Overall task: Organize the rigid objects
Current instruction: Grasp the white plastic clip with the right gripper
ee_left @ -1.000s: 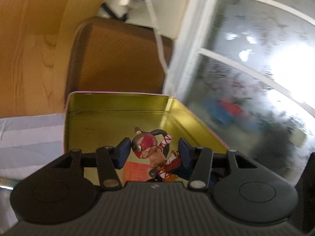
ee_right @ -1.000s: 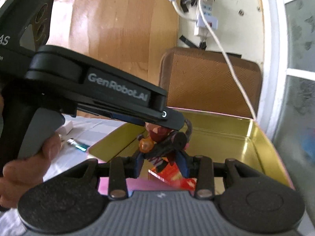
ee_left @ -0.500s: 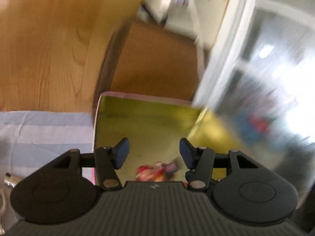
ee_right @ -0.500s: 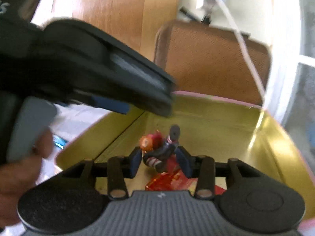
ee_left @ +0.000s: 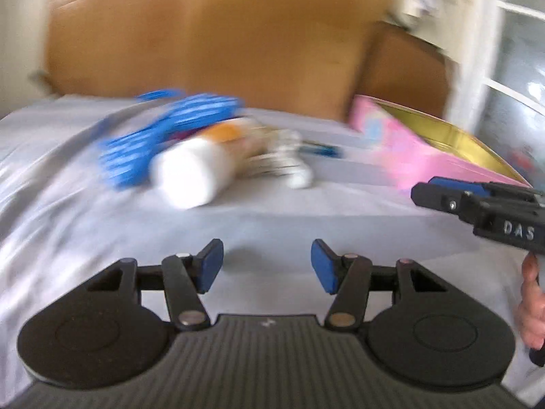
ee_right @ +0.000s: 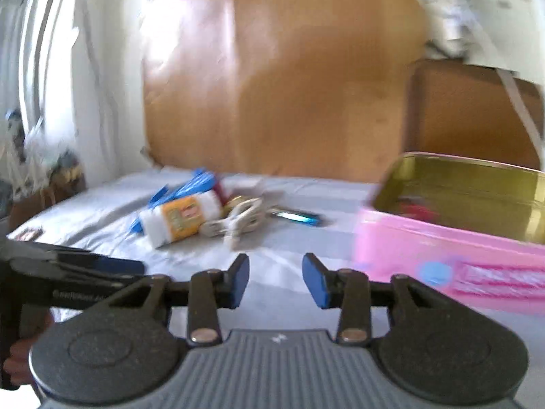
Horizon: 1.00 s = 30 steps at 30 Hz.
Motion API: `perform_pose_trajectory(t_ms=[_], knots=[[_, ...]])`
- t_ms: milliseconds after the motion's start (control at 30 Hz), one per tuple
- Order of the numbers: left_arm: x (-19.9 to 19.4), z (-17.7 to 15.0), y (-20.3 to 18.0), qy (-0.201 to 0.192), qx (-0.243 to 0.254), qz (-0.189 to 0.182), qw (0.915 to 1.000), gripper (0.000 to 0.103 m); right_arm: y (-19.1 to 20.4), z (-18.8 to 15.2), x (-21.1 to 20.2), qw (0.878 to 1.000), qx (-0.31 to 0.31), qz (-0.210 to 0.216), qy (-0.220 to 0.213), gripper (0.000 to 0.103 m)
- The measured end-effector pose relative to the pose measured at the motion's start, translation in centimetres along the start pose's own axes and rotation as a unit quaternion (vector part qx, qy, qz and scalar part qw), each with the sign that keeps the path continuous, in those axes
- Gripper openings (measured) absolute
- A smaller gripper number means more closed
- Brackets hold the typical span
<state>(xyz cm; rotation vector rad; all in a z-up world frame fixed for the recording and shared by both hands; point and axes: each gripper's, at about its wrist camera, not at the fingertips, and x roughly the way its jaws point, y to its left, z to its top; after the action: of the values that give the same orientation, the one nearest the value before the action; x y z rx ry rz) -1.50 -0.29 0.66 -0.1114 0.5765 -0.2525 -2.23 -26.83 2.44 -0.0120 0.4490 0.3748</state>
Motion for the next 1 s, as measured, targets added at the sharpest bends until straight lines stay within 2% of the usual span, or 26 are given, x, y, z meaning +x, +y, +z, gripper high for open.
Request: perform_pose_trajectory(t_ms=[100,133,267,300,367,533,700,833,933,1000], knots=[[-0.6,-0.3,2.0,-0.010,-0.032,0.011,0.9994,0.058,2.6,1.4,3.6,0.999,-0.017,0.023,0.023,0.035],[-0.7,-0.4,2.2,-0.014,-0.041,0.003,0.9991,0.058,3.5,1.7,4.4,0.999,-0.020,0.027,0.031,0.034],[-0.4,-0.4,2.3,-0.016,-0.045,-0.001,0.9988,0.058,4.1,3.2,10.5,0.997,-0.018,0.002,0.080,0.022],[-0.4,-0.4,2.3,-0.016,-0.045,-0.004,0.9988,0.058,4.0,3.0,11.4,0.996,-0.015,-0.002,0.088,0.014],[-0.7,-0.5,2.4,-0.017,-0.049,-0.011,0.9986,0.058,4.1,2.5,11.9,0.995,-0.020,-0.011,0.094,0.010],[-1.3,-0.4,2.5,-0.029,-0.053,-0.027,0.9978,0.058,3.8,1.4,9.7,0.995,-0.022,-0.015,0.093,0.007],[-1.9,0.7,-0.6,-0.054,0.000,-0.065,0.9964,0.058,2.7,-1.2,4.1,0.996,-0.024,-0.019,0.083,0.007],[-1.0,0.9,-4.5,-0.041,0.084,-0.102,0.9905,0.045,1.7,-2.8,0.2,0.996,-0.009,-0.040,0.073,0.007],[0.4,0.6,-6.9,-0.011,0.117,-0.128,0.9847,0.034,1.3,-3.5,-1.7,0.996,0.000,-0.055,0.066,0.007],[0.7,0.3,-8.3,-0.002,0.137,-0.150,0.9792,0.034,0.9,-3.9,-2.6,0.996,0.007,-0.065,0.066,0.007]])
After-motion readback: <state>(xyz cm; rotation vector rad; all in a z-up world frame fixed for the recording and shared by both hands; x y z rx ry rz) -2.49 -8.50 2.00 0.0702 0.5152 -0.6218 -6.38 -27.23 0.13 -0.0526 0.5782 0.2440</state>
